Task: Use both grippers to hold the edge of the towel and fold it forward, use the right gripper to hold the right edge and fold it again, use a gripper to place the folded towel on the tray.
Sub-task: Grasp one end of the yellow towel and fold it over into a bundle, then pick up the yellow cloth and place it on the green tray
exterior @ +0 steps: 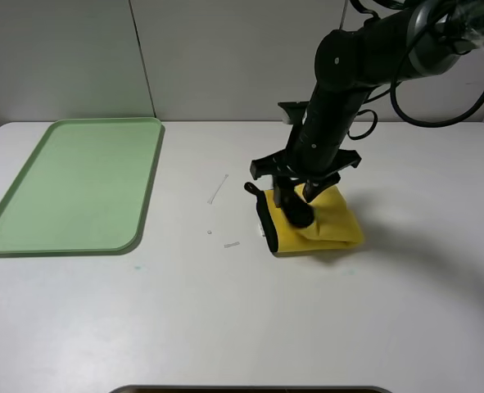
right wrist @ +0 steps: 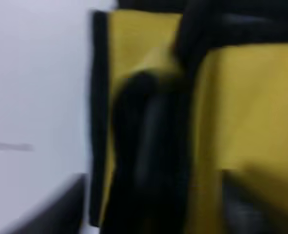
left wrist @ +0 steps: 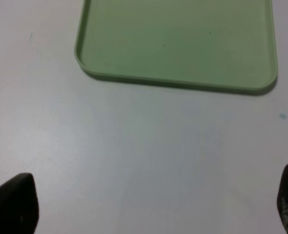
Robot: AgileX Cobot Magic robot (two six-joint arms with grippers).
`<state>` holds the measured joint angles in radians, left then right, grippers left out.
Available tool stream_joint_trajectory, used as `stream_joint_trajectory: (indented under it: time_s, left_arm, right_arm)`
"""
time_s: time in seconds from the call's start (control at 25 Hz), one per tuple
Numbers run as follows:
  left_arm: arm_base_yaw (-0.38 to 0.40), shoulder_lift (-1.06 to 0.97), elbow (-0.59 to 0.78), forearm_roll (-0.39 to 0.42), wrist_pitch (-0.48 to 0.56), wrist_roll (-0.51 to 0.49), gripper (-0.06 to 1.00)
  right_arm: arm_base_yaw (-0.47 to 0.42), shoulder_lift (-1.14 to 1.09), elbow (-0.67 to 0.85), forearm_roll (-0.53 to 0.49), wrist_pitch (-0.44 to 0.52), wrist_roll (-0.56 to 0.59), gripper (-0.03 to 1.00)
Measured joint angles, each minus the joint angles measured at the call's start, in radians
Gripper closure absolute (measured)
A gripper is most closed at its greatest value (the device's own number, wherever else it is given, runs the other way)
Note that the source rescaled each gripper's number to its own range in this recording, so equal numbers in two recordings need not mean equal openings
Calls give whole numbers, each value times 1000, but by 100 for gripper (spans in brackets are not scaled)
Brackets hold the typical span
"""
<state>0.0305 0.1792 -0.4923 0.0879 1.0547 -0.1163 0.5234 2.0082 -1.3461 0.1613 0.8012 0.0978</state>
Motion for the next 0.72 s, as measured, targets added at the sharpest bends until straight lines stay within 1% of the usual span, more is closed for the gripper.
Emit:
stream_joint_trajectory:
  time_s: [0.04,0.08,0.2,0.4,0.48,0.6,0.72]
  left_arm:
    - [0,0,0,0,0,0,-4]
    - [0,0,0,0,0,0,-4]
    - [0,0,0,0,0,0,-4]
    - [0,0,0,0,0,0,-4]
    - [0,0,0,0,0,0,-4]
    - [0,0,0,0,0,0,-4]
    - [0,0,0,0,0,0,-4]
  right_arm:
    - [0,0,0,21,-14,-10,13]
    - [0,0,0,38,-29,-24,6]
    - [0,0,0,63,-45,-66,-1]
    - [0,0,0,69,-42,-87,-3]
    - [0,0,0,69,-27,-98,-3]
    - [0,-20,0,69,23,-98,-3]
    - [0,-72,0,33,90,-104,-3]
